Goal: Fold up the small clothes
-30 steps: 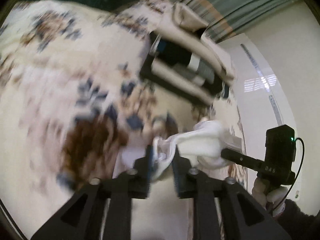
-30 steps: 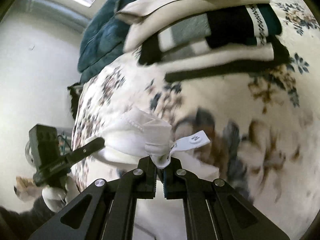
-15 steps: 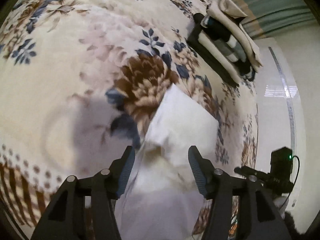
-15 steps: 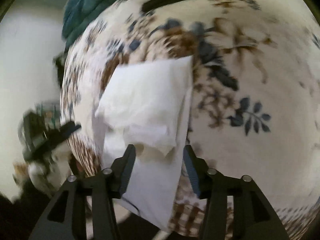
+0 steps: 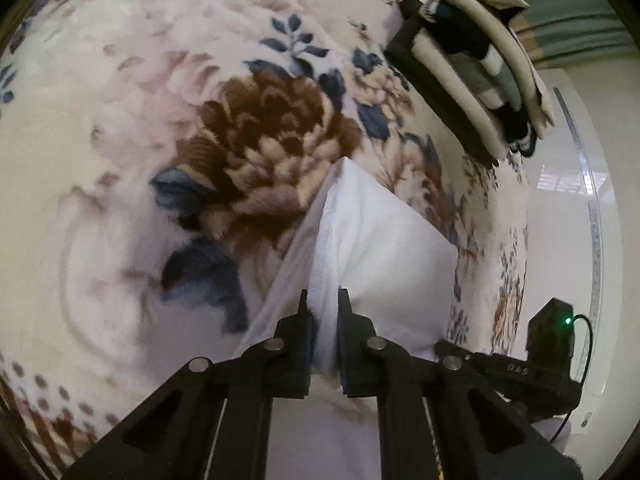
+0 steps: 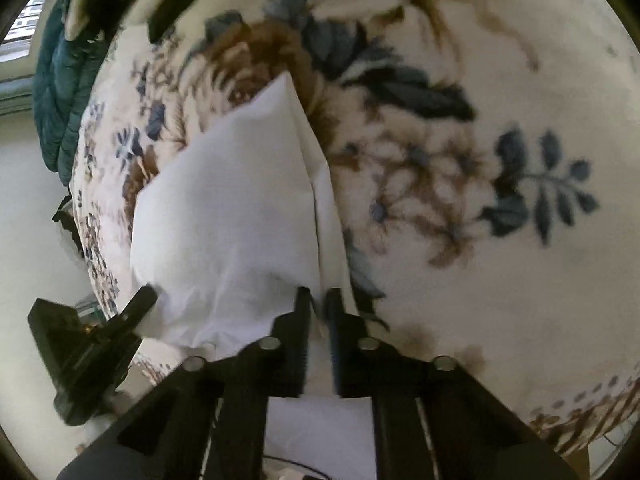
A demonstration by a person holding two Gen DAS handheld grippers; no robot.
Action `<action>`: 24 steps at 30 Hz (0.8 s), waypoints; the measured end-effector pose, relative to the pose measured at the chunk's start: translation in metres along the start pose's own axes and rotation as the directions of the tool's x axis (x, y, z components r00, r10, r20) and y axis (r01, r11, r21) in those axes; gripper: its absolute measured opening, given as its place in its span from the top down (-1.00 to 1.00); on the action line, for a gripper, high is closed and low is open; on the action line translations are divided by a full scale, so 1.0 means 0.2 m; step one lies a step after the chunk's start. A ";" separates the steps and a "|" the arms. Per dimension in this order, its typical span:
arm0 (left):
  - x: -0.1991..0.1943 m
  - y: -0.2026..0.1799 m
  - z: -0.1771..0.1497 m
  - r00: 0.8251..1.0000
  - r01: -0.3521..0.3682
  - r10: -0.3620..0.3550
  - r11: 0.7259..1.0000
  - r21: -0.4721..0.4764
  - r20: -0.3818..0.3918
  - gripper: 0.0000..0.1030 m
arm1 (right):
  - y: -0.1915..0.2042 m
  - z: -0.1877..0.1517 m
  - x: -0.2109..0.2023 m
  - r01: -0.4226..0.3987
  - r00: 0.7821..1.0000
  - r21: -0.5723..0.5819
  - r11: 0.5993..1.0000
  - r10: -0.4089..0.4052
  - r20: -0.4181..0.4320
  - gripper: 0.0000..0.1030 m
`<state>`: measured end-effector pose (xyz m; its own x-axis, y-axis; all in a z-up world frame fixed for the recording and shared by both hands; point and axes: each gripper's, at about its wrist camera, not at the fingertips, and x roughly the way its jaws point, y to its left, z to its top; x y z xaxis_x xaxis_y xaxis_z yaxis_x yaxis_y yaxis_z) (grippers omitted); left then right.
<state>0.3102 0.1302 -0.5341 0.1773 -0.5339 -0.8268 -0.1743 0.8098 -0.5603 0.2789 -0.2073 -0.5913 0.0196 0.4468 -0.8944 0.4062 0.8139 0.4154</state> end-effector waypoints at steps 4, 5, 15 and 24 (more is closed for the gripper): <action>0.06 0.04 -0.01 0.998 -0.034 0.035 0.999 0.010 -0.060 0.73 | 0.00 -0.01 -0.08 0.063 0.998 -0.057 0.996 -0.062 0.011 1.00; 0.08 0.06 -0.01 0.996 -0.041 0.041 0.999 0.011 -0.085 0.62 | 0.00 -0.01 -0.09 0.081 0.997 -0.073 0.994 -0.082 -0.009 1.00; -0.03 0.06 -0.07 0.997 -0.020 0.026 0.995 0.096 -0.070 -0.07 | 0.25 -0.11 0.03 0.039 0.995 -0.234 0.972 -0.061 -0.085 0.65; -0.27 0.17 -0.46 0.996 -0.032 0.039 0.996 0.087 -0.079 -0.11 | -0.01 -0.52 -0.02 0.004 0.983 -0.160 0.987 -0.033 -0.178 -0.14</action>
<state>0.2054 0.1640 -0.5133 0.0933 -0.5191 -0.8496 -0.0950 0.8448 -0.5266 0.1831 -0.1715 -0.5708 -0.1569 0.4786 -0.8639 0.2550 0.8647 0.4328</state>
